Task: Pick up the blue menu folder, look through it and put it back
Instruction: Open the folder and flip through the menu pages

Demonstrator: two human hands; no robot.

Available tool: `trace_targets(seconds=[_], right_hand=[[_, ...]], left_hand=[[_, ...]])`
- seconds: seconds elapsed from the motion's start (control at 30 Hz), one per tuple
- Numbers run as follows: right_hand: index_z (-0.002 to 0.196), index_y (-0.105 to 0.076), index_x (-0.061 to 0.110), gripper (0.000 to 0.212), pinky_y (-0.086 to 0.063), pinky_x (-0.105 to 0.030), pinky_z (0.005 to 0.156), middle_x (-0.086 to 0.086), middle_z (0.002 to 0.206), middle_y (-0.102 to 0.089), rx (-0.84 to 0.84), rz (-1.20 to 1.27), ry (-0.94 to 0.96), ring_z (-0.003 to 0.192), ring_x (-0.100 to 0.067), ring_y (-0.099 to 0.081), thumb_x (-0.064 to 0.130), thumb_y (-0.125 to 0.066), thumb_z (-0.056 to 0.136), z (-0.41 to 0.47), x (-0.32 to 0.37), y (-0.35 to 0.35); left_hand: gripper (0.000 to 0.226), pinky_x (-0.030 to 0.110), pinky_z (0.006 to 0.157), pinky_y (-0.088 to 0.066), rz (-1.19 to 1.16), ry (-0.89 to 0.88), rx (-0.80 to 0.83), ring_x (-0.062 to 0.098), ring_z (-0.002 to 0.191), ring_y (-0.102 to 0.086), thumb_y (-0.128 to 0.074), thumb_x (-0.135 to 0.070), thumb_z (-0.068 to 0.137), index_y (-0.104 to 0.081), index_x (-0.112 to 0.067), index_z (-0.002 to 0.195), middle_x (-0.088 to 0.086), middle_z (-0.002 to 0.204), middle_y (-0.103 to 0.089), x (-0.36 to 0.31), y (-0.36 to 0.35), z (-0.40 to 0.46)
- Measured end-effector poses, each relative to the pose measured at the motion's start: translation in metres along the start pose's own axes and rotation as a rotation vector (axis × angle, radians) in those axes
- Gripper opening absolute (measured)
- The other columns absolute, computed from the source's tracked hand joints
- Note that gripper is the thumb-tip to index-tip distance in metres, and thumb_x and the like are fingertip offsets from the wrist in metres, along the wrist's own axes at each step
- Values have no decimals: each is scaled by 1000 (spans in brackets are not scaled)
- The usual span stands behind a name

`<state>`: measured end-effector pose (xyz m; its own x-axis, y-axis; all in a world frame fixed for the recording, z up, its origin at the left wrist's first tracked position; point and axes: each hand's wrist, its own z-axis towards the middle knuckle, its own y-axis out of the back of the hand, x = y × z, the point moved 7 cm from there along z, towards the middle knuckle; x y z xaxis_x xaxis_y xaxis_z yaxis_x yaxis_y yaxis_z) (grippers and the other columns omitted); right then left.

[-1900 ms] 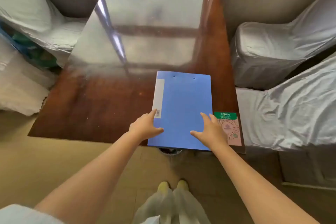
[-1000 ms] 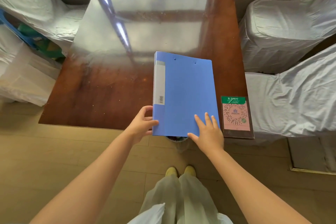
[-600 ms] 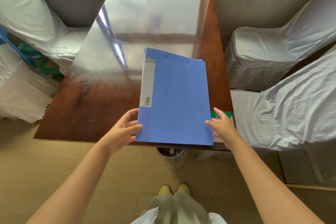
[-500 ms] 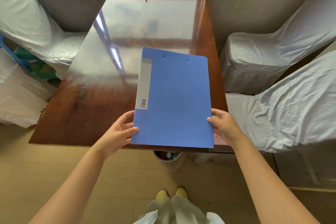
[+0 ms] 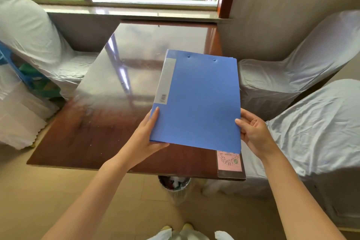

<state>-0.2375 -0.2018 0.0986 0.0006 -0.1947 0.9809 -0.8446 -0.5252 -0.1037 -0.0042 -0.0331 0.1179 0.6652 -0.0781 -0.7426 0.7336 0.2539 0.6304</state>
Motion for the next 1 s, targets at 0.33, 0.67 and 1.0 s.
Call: trace_targets(seconds=[0.33,0.67,1.0], right_hand=[[125,-57,28,35,-57,-26,63,5,110,-71,33,119,-42,95,-14,-69,17,-33,101,4,-12,2],[126,-49,31,35,-61,-38,65,-1,105,-73,14,69,-14,85,-28,-72,13,-46,96,5,-13,10],[121,-54,41,44,-60,-34,63,4,108,-73,-53,215,52,92,-24,-71,6,-41,97,0,-7,18]], left_hand=[[82,17,114,-11,28,-13,-16,10,144,-4,-51,-34,88,5,-23,147,1,158,-3,-19,-2,7],[107,37,100,-44,-685,297,-188,16,127,-45,-47,-86,58,-23,-25,143,1,147,-37,-11,-4,3],[14,23,54,-58,-1047,598,-248,20,66,-72,-53,-2,87,-56,3,100,18,79,-66,25,-11,-21]])
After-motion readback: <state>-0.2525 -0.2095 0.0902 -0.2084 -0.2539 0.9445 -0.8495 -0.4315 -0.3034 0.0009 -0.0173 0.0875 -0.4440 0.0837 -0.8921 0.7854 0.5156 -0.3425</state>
